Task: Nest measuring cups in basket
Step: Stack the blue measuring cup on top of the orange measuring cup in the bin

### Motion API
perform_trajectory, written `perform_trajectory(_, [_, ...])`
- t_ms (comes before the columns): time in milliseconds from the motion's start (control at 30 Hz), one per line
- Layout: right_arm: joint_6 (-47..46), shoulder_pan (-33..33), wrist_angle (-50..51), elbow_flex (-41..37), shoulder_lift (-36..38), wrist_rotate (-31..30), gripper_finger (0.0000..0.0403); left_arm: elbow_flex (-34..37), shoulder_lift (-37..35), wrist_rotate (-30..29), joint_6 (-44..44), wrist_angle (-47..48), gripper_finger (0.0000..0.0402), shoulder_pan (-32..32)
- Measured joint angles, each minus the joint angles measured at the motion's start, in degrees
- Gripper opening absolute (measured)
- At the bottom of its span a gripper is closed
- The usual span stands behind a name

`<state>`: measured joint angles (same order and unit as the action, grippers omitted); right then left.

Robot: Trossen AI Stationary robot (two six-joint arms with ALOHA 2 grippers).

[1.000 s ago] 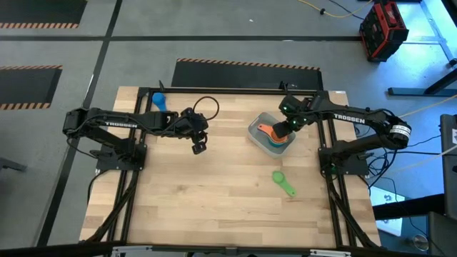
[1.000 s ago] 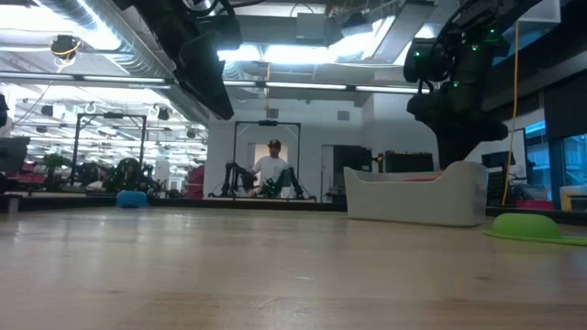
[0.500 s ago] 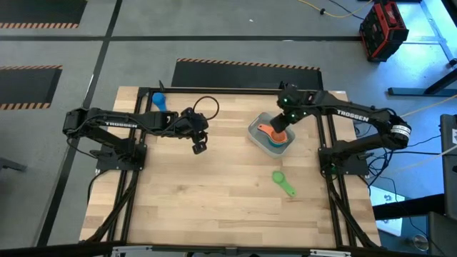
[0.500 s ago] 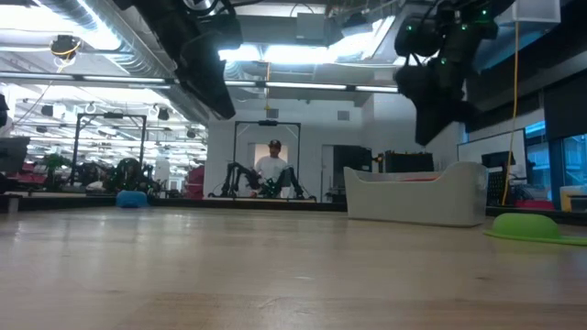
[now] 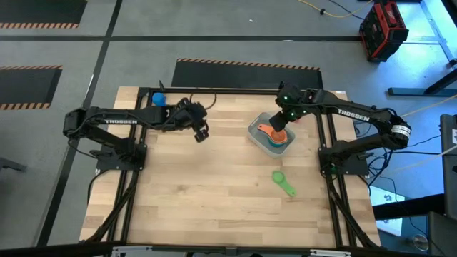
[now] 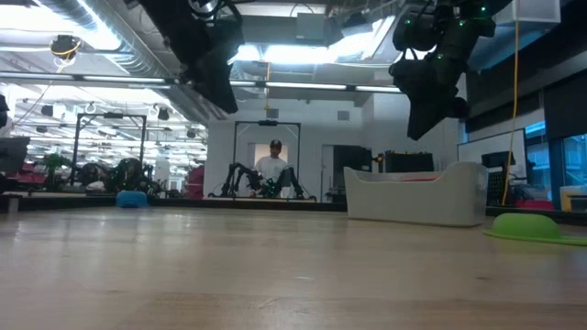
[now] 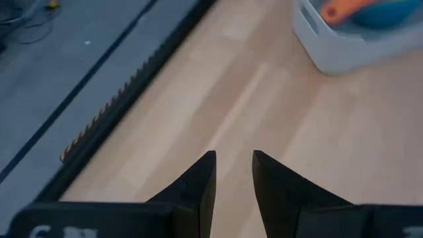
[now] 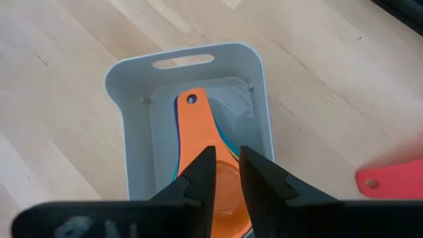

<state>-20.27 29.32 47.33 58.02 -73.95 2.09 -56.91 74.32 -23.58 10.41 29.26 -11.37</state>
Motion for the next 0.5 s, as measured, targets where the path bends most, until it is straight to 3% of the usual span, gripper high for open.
perform_trajectory(200, [2.5, 0.0, 0.0, 0.0, 0.0, 0.1, 0.0073, -4.1, 0.0, -0.6, -3.1, 4.4, 0.0092, -4.5])
perform_trajectory(500, [7.5, 0.0, 0.0, 0.0, 0.0, 0.1, 0.0073, -5.3, 0.0, -7.4, -10.9, 18.3, 0.0092, -9.5])
